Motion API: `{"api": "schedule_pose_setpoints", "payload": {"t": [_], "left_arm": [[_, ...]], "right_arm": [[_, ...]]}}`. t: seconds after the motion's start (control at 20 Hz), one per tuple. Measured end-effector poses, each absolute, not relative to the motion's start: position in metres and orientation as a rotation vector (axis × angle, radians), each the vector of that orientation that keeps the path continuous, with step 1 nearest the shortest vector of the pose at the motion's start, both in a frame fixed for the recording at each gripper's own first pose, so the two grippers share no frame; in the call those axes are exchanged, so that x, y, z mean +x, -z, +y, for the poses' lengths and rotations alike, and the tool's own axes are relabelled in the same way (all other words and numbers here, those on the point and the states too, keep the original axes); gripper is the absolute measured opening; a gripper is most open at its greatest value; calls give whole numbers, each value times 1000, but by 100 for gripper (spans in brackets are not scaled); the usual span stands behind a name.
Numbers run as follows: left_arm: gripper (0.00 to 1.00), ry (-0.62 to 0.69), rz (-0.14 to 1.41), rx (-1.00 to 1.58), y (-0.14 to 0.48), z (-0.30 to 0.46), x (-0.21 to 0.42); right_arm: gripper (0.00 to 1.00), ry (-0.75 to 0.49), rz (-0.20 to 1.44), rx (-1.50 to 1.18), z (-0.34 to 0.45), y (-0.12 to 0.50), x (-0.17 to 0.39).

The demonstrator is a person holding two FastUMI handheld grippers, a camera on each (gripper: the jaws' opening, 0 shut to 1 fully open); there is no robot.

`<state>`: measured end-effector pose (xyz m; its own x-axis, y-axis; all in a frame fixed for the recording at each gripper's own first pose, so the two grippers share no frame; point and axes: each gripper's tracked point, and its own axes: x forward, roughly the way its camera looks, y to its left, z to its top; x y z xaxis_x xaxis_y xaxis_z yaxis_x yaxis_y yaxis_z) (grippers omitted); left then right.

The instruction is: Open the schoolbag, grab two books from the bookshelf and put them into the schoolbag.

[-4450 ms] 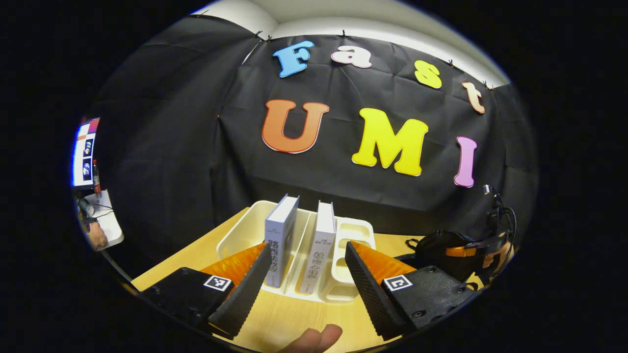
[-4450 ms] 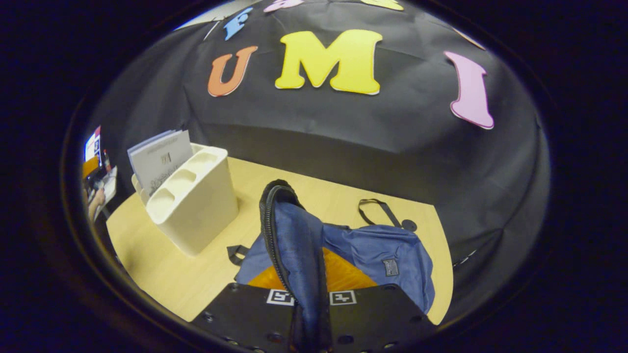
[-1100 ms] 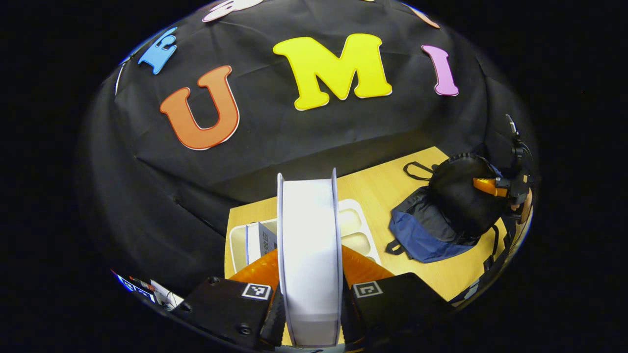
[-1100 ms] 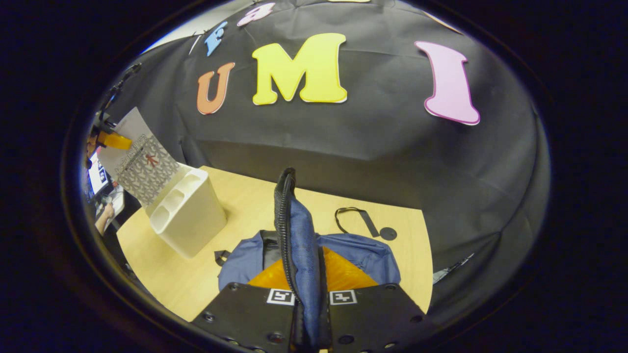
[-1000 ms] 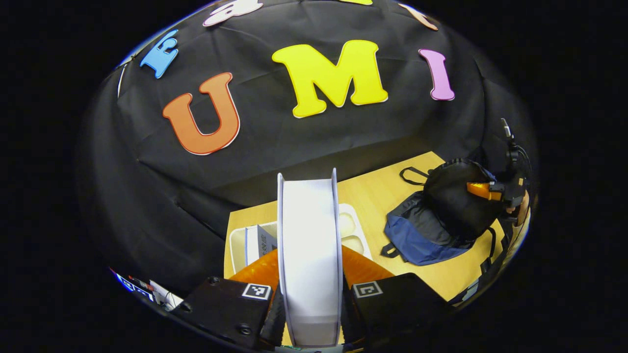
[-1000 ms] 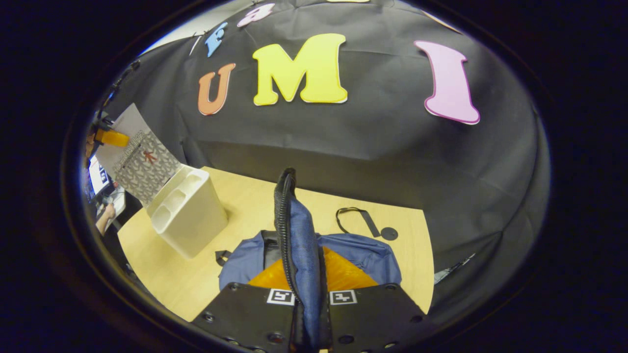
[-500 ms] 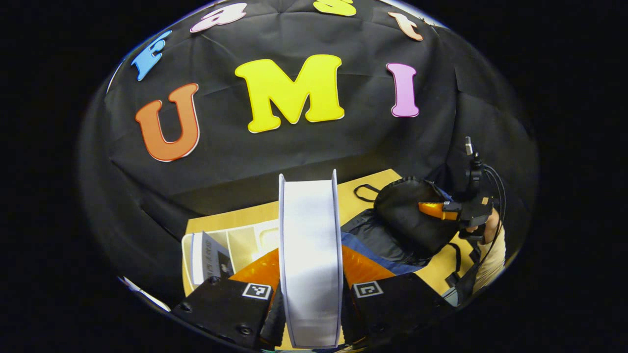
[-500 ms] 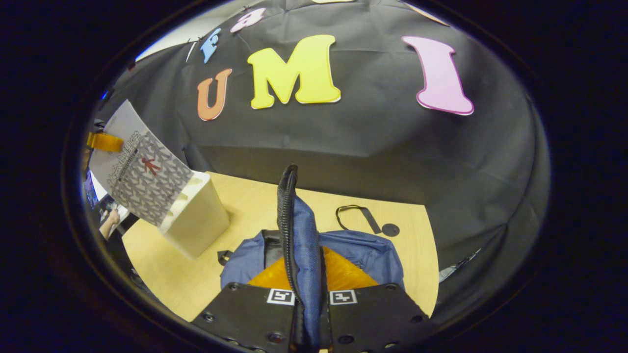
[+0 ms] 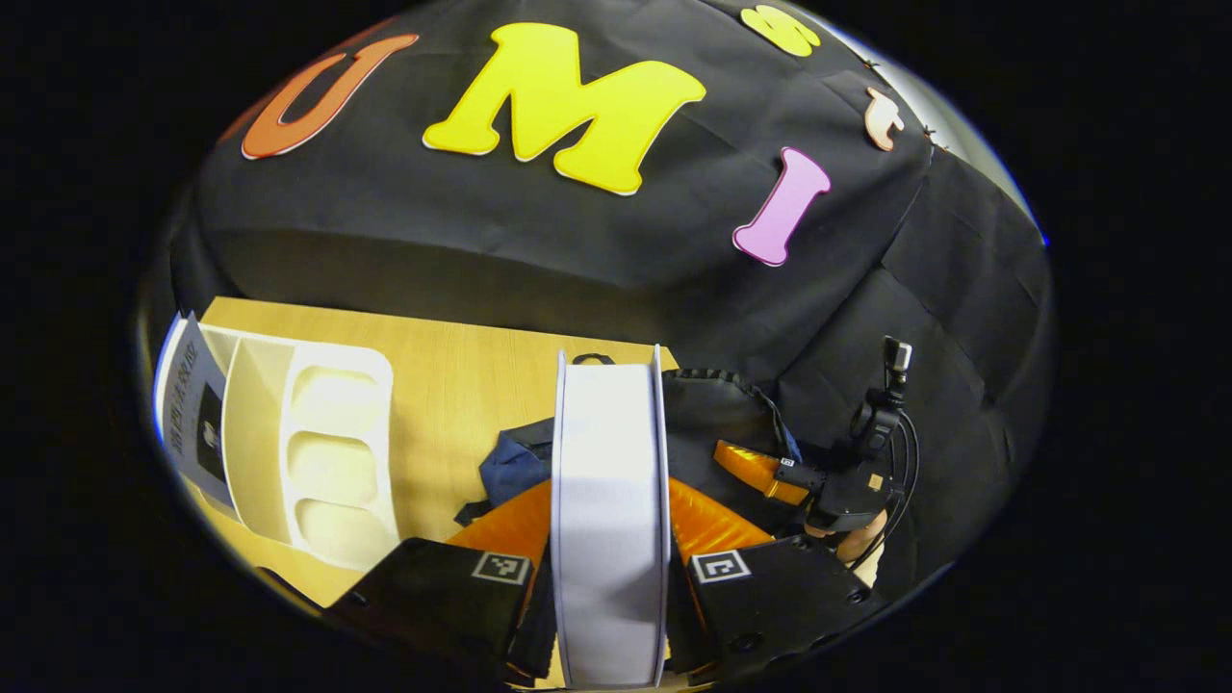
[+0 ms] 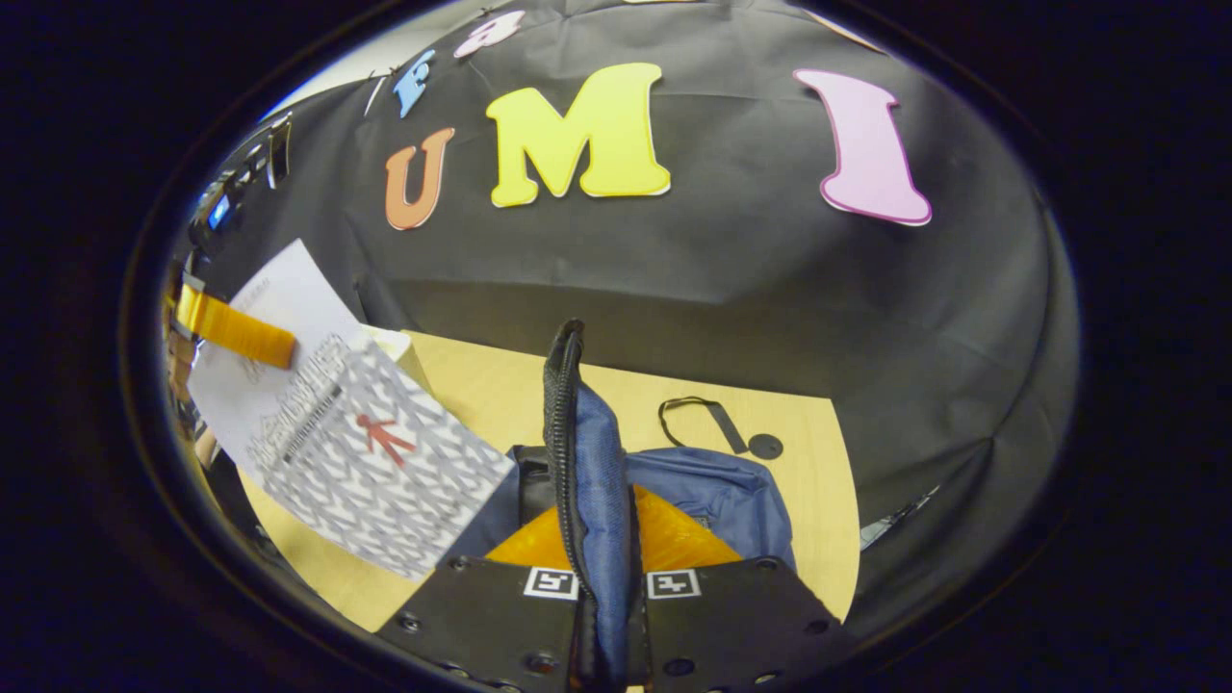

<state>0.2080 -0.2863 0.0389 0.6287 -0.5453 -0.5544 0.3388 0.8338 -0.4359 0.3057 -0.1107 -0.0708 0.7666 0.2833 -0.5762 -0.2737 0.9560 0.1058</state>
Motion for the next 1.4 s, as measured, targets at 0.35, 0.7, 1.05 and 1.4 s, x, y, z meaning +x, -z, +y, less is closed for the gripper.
{"api": "schedule_pose_setpoints", "payload": {"t": [0.35,0.7,1.05,1.4], "left_arm": [[47,466,763,-510,31,-306,238],[47,498,787,-863,84,-355,269],[52,570,804,-1016,115,-419,285],[47,625,743,-1231,161,-470,305]], "right_arm": [[11,-270,640,12,-101,61,306],[8,-307,552,-55,-74,32,306],[7,-351,520,-21,-43,17,307],[7,-385,522,22,-35,19,303]]}}
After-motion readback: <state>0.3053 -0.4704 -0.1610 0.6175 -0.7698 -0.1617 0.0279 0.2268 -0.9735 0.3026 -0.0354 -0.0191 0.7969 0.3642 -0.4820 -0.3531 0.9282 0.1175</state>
